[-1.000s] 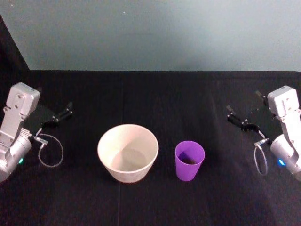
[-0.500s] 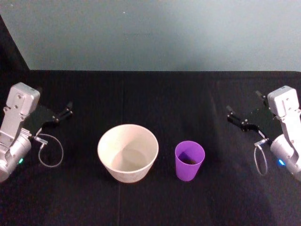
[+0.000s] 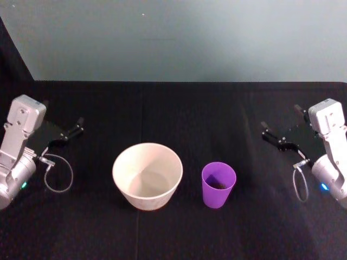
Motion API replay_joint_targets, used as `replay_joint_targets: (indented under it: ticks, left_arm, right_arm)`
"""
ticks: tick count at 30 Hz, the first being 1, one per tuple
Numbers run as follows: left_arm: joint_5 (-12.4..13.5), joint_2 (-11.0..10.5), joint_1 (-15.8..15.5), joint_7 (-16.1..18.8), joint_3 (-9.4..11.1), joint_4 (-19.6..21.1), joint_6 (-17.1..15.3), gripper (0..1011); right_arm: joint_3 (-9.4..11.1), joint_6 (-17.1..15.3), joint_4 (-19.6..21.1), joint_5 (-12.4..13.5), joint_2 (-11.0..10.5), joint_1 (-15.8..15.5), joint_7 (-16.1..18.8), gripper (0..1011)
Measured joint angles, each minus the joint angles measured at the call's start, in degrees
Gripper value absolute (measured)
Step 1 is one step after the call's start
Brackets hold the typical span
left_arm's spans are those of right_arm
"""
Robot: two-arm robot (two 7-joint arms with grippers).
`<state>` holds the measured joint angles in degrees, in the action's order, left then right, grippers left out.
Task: Pick up the cup and pour the mung beans from the cup into the bowl.
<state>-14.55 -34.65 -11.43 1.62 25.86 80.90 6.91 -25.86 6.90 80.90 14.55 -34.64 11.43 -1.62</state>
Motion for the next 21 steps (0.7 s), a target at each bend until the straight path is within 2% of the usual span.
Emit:
replay_joint_targets:
  ticks: [21]
  left_arm:
    - [0.0,0.0,0.0,0.0,0.0,0.0,0.0,1000]
  right_arm:
    - [0.2,0.0,0.3,0.0,0.0,-0.3,0.0,1003]
